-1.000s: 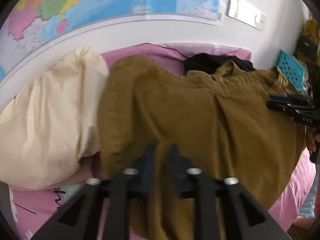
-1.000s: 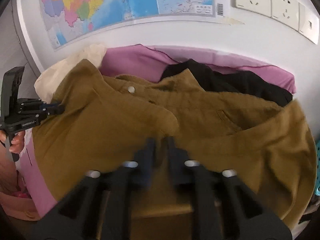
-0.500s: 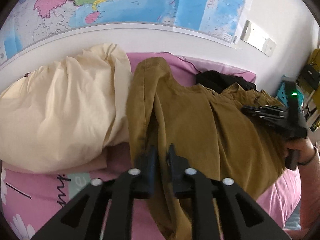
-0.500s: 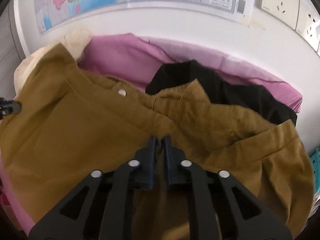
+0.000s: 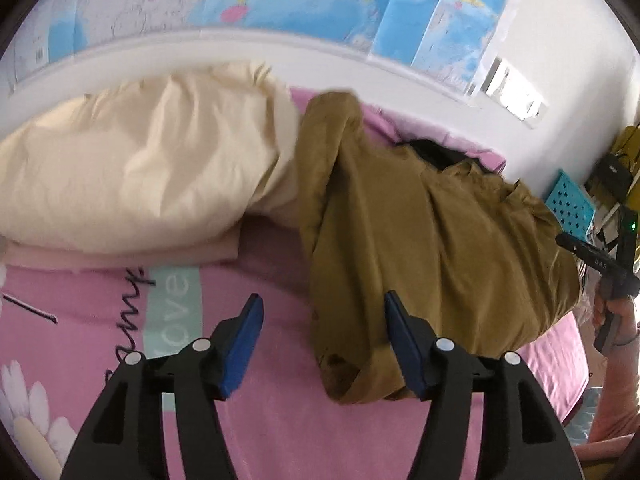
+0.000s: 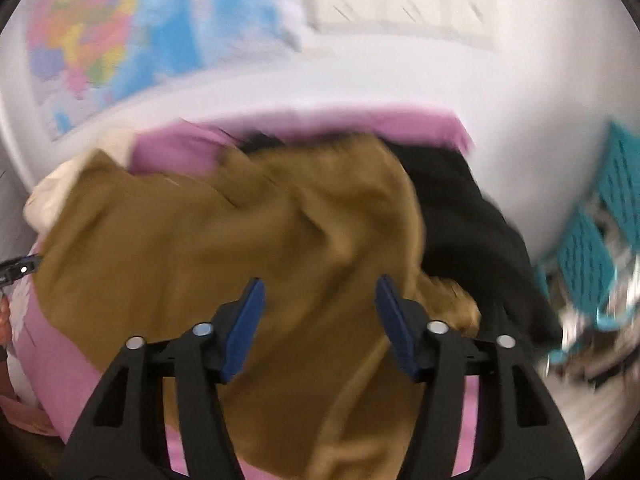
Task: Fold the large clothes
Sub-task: 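Lay the folded shirt down and open both tools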
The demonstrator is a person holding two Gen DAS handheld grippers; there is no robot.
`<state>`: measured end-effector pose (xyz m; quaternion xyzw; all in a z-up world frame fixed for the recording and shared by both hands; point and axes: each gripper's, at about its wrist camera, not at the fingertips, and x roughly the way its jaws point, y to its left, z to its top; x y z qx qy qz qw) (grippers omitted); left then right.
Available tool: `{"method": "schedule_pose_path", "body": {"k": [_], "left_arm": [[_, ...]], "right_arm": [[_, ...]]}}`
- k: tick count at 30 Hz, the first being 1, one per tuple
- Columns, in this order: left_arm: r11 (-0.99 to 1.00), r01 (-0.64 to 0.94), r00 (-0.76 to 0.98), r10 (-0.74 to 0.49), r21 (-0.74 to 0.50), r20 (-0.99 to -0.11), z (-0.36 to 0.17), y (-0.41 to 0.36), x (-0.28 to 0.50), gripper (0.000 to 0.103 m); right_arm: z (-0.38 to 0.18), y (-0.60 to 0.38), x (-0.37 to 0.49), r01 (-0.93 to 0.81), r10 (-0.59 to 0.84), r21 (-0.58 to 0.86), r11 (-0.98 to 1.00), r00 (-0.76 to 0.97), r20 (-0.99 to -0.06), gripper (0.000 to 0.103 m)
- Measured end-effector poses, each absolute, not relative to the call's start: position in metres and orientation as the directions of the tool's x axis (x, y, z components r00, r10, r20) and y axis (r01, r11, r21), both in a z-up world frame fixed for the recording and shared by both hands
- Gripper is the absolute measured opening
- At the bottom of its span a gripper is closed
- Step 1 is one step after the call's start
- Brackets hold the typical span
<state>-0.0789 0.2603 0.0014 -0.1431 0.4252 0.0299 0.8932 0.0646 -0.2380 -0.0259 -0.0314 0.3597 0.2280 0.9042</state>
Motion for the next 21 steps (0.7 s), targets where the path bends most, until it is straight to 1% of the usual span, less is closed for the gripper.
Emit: {"method": "schedule_pose_path", "body": {"k": [1, 2, 3, 4, 6, 8, 9, 10, 12, 13, 14, 15, 17, 20, 21], "left_arm": [[0.956, -0.178, 0.628, -0.073, -0.234, -0.775, -0.004, 0.261, -0.076, 0.056], [0.951, -0.178, 0.617, -0.092, -0.253, -0.782, -0.010, 0.262, -0.072, 0.053], [0.945, -0.183, 0.607, -0.108, -0.270, -0.788, -0.015, 0.262, -0.070, 0.047], [0.940, -0.187, 0.594, -0.123, -0.285, -0.795, -0.020, 0.263, -0.066, 0.043], [0.940, -0.202, 0.569, -0.114, -0.273, -0.814, -0.032, 0.262, -0.059, 0.044], [0.940, -0.217, 0.551, -0.106, -0.264, -0.828, -0.039, 0.261, -0.056, 0.047], [0.935, -0.236, 0.549, -0.095, -0.263, -0.830, -0.038, 0.263, -0.058, 0.054], [0.932, -0.245, 0.550, -0.092, -0.266, -0.830, -0.037, 0.264, -0.060, 0.058], [0.924, -0.238, 0.569, -0.116, -0.298, -0.814, -0.030, 0.270, -0.070, 0.058], [0.921, -0.226, 0.578, -0.135, -0.317, -0.805, -0.028, 0.272, -0.076, 0.064], [0.918, -0.219, 0.576, -0.153, -0.331, -0.803, -0.027, 0.274, -0.082, 0.068], [0.912, -0.213, 0.576, -0.173, -0.351, -0.799, -0.027, 0.276, -0.087, 0.072], [0.881, -0.179, 0.579, -0.266, -0.439, -0.770, -0.028, 0.281, -0.099, 0.072], [0.826, -0.127, 0.586, -0.385, -0.550, -0.713, -0.031, 0.280, -0.116, 0.073], [0.817, -0.113, 0.588, -0.404, -0.565, -0.701, -0.031, 0.278, -0.119, 0.074]], "right_arm": [[-0.033, -0.241, 0.069, -0.427, 0.387, 0.118, 0.897, 0.624, -0.679, 0.042], [-0.041, -0.244, 0.075, -0.423, 0.384, 0.124, 0.898, 0.615, -0.688, 0.041], [-0.047, -0.245, 0.079, -0.419, 0.388, 0.134, 0.898, 0.609, -0.692, 0.040], [-0.051, -0.246, 0.084, -0.406, 0.388, 0.149, 0.902, 0.607, -0.693, 0.040], [-0.052, -0.245, 0.087, -0.390, 0.387, 0.163, 0.906, 0.611, -0.690, 0.042], [-0.047, -0.249, 0.081, -0.389, 0.401, 0.181, 0.903, 0.615, -0.679, 0.044], [-0.043, -0.253, 0.074, -0.396, 0.425, 0.207, 0.895, 0.612, -0.666, 0.053], [-0.038, -0.262, 0.066, -0.402, 0.463, 0.252, 0.880, 0.611, -0.642, 0.066], [-0.031, -0.281, 0.050, -0.387, 0.496, 0.313, 0.867, 0.623, -0.605, 0.075], [-0.029, -0.291, 0.042, -0.378, 0.513, 0.346, 0.859, 0.624, -0.590, 0.076], [-0.032, -0.307, 0.027, -0.364, 0.546, 0.409, 0.837, 0.612, -0.572, 0.078], [-0.035, -0.316, 0.021, -0.355, 0.570, 0.452, 0.819, 0.600, -0.562, 0.081], [-0.051, -0.336, 0.004, -0.316, 0.623, 0.555, 0.769, 0.562, -0.544, 0.082], [-0.076, -0.346, -0.015, -0.272, 0.682, 0.656, 0.704, 0.515, -0.519, 0.084], [-0.082, -0.345, -0.017, -0.268, 0.703, 0.680, 0.682, 0.495, -0.510, 0.084]]}}
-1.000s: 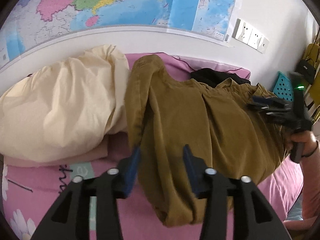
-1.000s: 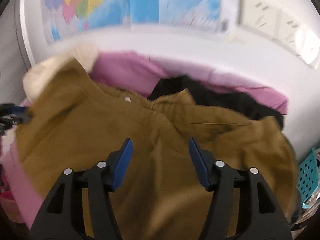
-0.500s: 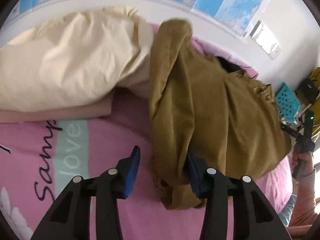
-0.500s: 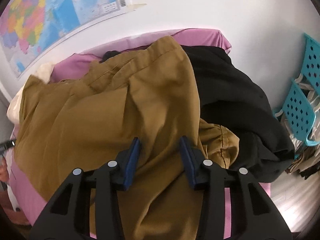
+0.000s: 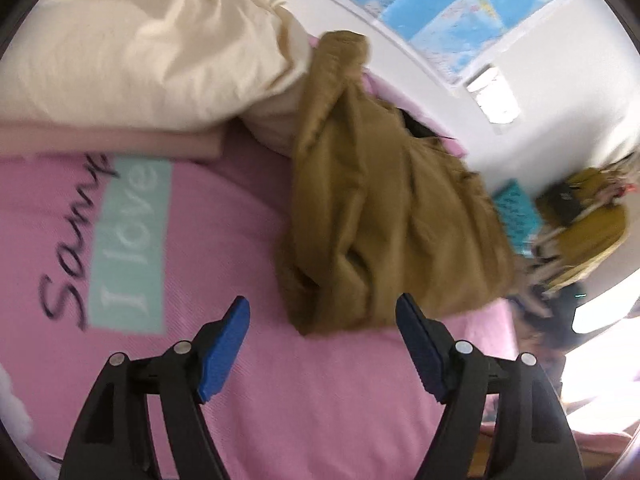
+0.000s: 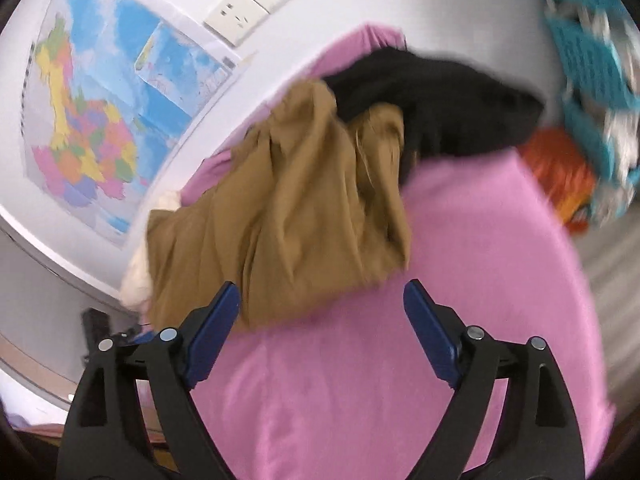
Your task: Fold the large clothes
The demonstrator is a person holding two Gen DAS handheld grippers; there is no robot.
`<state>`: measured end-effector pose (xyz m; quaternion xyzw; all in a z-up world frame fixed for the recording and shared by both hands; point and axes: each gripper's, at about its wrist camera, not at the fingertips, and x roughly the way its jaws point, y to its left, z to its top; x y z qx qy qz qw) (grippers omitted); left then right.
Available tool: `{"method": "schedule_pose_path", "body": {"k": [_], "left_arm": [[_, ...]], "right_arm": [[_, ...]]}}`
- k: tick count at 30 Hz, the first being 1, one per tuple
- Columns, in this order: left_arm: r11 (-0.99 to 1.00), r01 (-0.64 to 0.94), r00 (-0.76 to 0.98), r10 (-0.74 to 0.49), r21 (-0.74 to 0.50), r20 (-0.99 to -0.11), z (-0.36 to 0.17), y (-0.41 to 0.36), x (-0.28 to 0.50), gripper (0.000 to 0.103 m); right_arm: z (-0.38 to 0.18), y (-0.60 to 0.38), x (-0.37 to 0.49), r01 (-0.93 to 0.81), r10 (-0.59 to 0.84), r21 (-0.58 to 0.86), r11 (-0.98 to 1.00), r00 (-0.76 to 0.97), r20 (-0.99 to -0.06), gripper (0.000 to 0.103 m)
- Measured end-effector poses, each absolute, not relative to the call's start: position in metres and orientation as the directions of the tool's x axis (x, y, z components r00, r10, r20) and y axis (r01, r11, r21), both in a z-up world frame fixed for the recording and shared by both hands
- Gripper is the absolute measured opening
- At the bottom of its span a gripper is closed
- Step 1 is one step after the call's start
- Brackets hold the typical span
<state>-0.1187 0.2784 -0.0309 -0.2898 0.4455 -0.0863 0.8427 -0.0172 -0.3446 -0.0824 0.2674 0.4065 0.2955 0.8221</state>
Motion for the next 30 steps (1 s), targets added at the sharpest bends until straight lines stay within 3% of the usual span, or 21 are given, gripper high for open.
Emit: {"method": "schedule_pose_path", "body": {"k": [3, 8, 11, 12, 13, 14, 15, 16, 19, 26, 29, 30], "left_arm": [[0.798, -0.078, 0.587, -0.447, -0.598, -0.675, -0.034, 0.269, -0.118, 0.082], [0.771, -0.084, 0.544, -0.495, -0.631, -0.678, -0.054, 0.245, -0.093, 0.083], [0.754, -0.087, 0.571, -0.498, -0.651, -0.653, -0.058, 0.242, -0.081, 0.092], [0.744, -0.096, 0.579, -0.499, -0.661, -0.645, -0.059, 0.241, -0.076, 0.091], [0.737, -0.102, 0.586, -0.498, -0.668, -0.639, -0.059, 0.239, -0.072, 0.088], [0.733, -0.114, 0.592, -0.492, -0.670, -0.639, -0.060, 0.237, -0.071, 0.081], [0.744, -0.129, 0.593, -0.472, -0.656, -0.653, -0.060, 0.237, -0.070, 0.064], [0.761, -0.143, 0.592, -0.446, -0.632, -0.671, -0.058, 0.236, -0.071, 0.049], [0.780, -0.118, 0.616, -0.428, -0.615, -0.661, -0.043, 0.233, -0.081, 0.031], [0.812, 0.083, 0.623, -0.495, -0.578, -0.606, 0.009, 0.215, -0.140, 0.028], [0.825, 0.114, 0.568, -0.512, -0.554, -0.644, -0.005, 0.211, -0.165, 0.033], [0.842, 0.100, 0.544, -0.493, -0.530, -0.679, -0.015, 0.208, -0.169, 0.035]], "right_arm": [[-0.091, -0.325, -0.013, -0.277, 0.728, 0.697, 0.662, 0.459, -0.509, 0.083], [-0.093, -0.286, 0.013, -0.302, 0.708, 0.660, 0.688, 0.480, -0.518, 0.085], [-0.097, -0.281, 0.025, -0.288, 0.711, 0.681, 0.674, 0.503, -0.491, 0.087], [-0.096, -0.280, 0.026, -0.288, 0.708, 0.678, 0.676, 0.508, -0.490, 0.082], [-0.096, -0.280, 0.027, -0.281, 0.700, 0.676, 0.681, 0.520, -0.489, 0.064], [-0.095, -0.281, 0.026, -0.277, 0.691, 0.671, 0.688, 0.533, -0.489, 0.055], [-0.093, -0.283, 0.024, -0.286, 0.699, 0.676, 0.680, 0.533, -0.478, 0.041], [-0.091, -0.285, 0.022, -0.296, 0.708, 0.682, 0.669, 0.532, -0.464, 0.032], [-0.075, -0.288, 0.008, -0.342, 0.709, 0.655, 0.674, 0.548, -0.443, 0.021], [-0.031, -0.310, -0.054, -0.484, 0.756, 0.600, 0.637, 0.545, -0.363, 0.018], [-0.050, -0.317, -0.069, -0.459, 0.731, 0.576, 0.676, 0.515, -0.447, 0.024], [-0.064, -0.318, -0.068, -0.422, 0.704, 0.569, 0.706, 0.503, -0.501, 0.032]]}}
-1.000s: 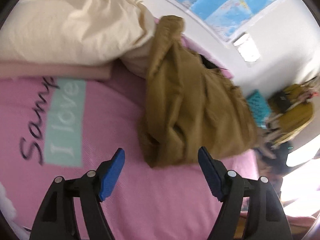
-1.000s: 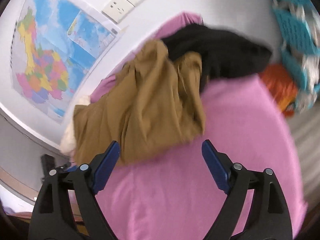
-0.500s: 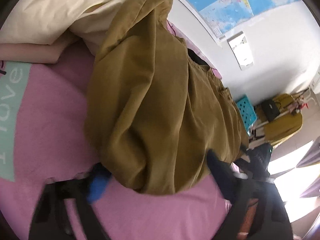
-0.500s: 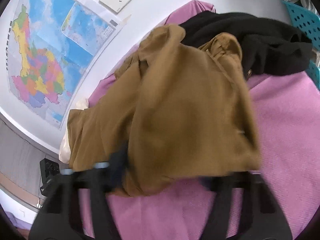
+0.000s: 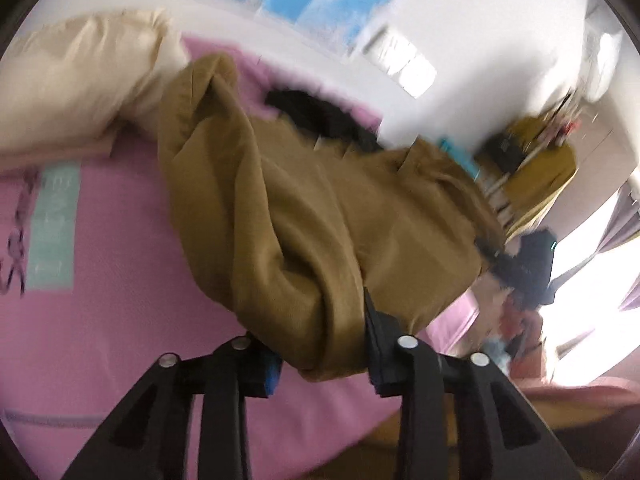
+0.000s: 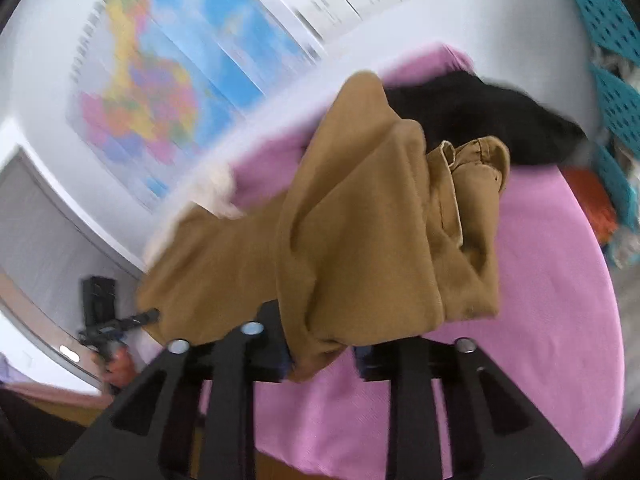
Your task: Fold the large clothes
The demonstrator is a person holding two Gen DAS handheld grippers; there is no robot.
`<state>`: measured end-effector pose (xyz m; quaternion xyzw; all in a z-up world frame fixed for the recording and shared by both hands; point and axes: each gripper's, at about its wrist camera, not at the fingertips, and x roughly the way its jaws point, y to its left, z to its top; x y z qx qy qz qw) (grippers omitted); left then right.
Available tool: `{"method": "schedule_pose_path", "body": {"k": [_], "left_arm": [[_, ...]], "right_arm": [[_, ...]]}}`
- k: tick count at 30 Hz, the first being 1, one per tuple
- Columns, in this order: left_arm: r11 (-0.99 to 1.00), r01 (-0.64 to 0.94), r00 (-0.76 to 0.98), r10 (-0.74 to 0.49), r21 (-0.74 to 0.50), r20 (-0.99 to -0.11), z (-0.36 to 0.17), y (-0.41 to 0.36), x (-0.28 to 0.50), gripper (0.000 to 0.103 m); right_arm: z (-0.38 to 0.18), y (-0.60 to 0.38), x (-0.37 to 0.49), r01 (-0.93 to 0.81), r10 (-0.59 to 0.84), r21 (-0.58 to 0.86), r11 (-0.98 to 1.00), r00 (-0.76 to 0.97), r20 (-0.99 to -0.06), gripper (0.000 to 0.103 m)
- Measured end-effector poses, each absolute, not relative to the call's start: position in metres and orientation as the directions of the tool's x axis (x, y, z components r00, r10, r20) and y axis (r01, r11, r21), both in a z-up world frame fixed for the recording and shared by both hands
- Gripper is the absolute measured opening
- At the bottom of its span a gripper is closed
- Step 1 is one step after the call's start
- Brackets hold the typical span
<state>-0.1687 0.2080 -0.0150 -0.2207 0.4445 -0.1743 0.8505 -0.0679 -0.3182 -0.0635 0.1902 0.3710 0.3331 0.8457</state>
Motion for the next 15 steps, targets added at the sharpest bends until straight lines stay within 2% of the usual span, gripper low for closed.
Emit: {"method": "schedule_pose_path", "body": {"k": [1, 3, 5, 8, 9, 10, 12, 15], "left_arm": [[0.856, 0.087, 0.529, -0.473, -0.510, -0.704, -0.022, 0.206, -0.171, 0.038], [0.873, 0.057, 0.508, -0.443, -0.484, -0.739, -0.036, 0.209, -0.177, 0.041], [0.870, 0.062, 0.547, -0.439, -0.488, -0.713, -0.027, 0.217, -0.184, 0.043], [0.908, 0.107, 0.637, -0.375, -0.405, -0.673, 0.002, 0.219, -0.198, 0.043], [0.925, 0.121, 0.677, -0.343, -0.361, -0.651, 0.015, 0.221, -0.206, 0.044], [0.933, 0.125, 0.710, -0.321, -0.336, -0.627, 0.026, 0.226, -0.211, 0.049], [0.946, 0.100, 0.748, -0.276, -0.308, -0.604, 0.041, 0.231, -0.207, 0.054], [0.968, 0.064, 0.739, -0.209, -0.242, -0.641, 0.043, 0.228, -0.188, 0.054]], "right_arm": [[-0.079, -0.321, -0.064, -0.373, 0.684, 0.578, 0.726, 0.483, -0.547, 0.039], [-0.096, -0.329, -0.060, -0.315, 0.674, 0.604, 0.733, 0.459, -0.579, 0.047], [-0.098, -0.341, -0.064, -0.277, 0.657, 0.610, 0.742, 0.477, -0.584, 0.061], [-0.082, -0.358, -0.077, -0.281, 0.647, 0.601, 0.748, 0.511, -0.566, 0.063], [-0.075, -0.363, -0.082, -0.266, 0.601, 0.560, 0.785, 0.546, -0.583, 0.068], [-0.065, -0.369, -0.087, -0.239, 0.534, 0.501, 0.832, 0.592, -0.604, 0.077], [-0.052, -0.378, -0.095, -0.210, 0.466, 0.448, 0.869, 0.652, -0.598, 0.077], [-0.021, -0.364, -0.092, -0.289, 0.458, 0.373, 0.882, 0.715, -0.529, 0.077]]}}
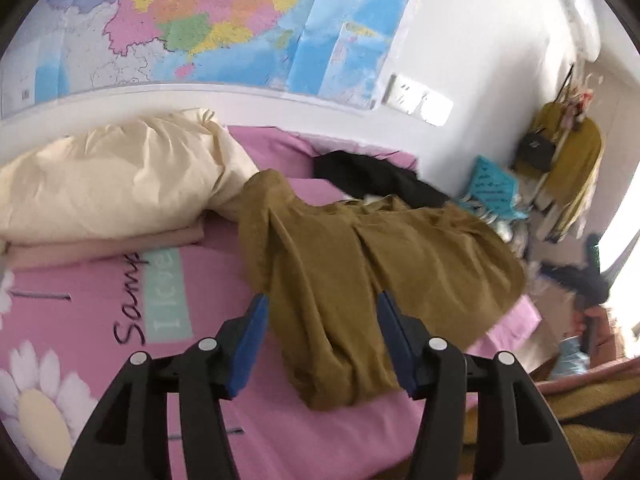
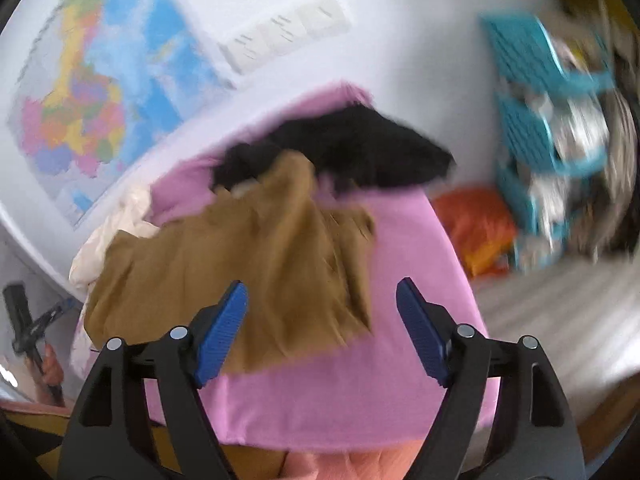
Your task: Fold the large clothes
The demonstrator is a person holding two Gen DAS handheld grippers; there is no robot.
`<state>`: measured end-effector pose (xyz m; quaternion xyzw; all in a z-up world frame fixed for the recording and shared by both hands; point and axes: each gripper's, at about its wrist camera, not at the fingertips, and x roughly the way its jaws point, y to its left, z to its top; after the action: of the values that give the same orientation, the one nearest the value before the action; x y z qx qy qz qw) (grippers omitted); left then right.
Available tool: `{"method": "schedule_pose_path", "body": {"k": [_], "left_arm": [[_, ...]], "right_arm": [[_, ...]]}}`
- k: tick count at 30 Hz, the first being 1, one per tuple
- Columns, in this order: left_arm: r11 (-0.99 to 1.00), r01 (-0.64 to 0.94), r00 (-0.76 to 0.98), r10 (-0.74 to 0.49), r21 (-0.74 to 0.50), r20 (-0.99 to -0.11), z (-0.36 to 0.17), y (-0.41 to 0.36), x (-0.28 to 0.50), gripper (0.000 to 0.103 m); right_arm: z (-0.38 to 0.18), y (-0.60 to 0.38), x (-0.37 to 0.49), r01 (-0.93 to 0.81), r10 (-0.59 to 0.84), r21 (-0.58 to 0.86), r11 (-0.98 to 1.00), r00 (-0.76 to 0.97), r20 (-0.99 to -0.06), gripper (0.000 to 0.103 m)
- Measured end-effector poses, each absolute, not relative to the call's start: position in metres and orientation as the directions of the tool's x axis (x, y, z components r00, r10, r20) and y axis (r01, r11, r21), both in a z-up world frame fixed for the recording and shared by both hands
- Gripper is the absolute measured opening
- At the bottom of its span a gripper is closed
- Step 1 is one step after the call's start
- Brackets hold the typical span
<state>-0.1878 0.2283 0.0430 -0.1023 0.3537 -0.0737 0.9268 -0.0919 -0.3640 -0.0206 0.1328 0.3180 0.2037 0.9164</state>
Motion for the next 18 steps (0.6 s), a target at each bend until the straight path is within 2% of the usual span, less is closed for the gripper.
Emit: {"method": "schedule_pose_path", "body": {"k": [3, 6, 8, 14, 15, 16, 17, 18], "left_arm": [[0.982, 0.059, 0.705, -0.170, -0.181, -0.689, 0.034, 0.210, -0.151, 0.054], [0.987, 0.069, 0.664, -0.156, -0.147, -0.732, 0.016, 0.196, -0.118, 0.054], [0.993, 0.054, 0.639, -0.114, -0.103, -0.761, 0.005, 0.195, -0.106, 0.054], [0.986, 0.006, 0.556, -0.142, -0.166, -0.819, -0.025, 0.214, -0.076, 0.047], [0.983, 0.001, 0.550, -0.153, -0.183, -0.821, -0.027, 0.216, -0.075, 0.046], [0.980, -0.004, 0.545, -0.164, -0.198, -0.822, -0.028, 0.218, -0.074, 0.045], [0.980, -0.004, 0.547, -0.165, -0.199, -0.821, -0.027, 0.219, -0.075, 0.045], [0.982, 0.001, 0.553, -0.158, -0.190, -0.818, -0.026, 0.219, -0.076, 0.044]], "right_arm": [[-0.002, -0.327, -0.069, -0.388, 0.480, 0.282, 0.877, 0.710, -0.515, 0.076], [-0.007, -0.276, -0.033, -0.451, 0.462, 0.174, 0.876, 0.678, -0.571, 0.064], [-0.018, -0.254, -0.007, -0.472, 0.455, 0.147, 0.869, 0.647, -0.612, 0.060], [-0.035, -0.222, 0.041, -0.494, 0.439, 0.141, 0.858, 0.561, -0.702, 0.058], [-0.036, -0.216, 0.044, -0.498, 0.423, 0.119, 0.859, 0.558, -0.714, 0.055], [-0.038, -0.210, 0.046, -0.500, 0.402, 0.093, 0.861, 0.556, -0.727, 0.042], [-0.039, -0.206, 0.047, -0.510, 0.394, 0.078, 0.857, 0.549, -0.737, 0.035], [-0.039, -0.201, 0.048, -0.523, 0.379, 0.050, 0.851, 0.545, -0.748, 0.022]]}}
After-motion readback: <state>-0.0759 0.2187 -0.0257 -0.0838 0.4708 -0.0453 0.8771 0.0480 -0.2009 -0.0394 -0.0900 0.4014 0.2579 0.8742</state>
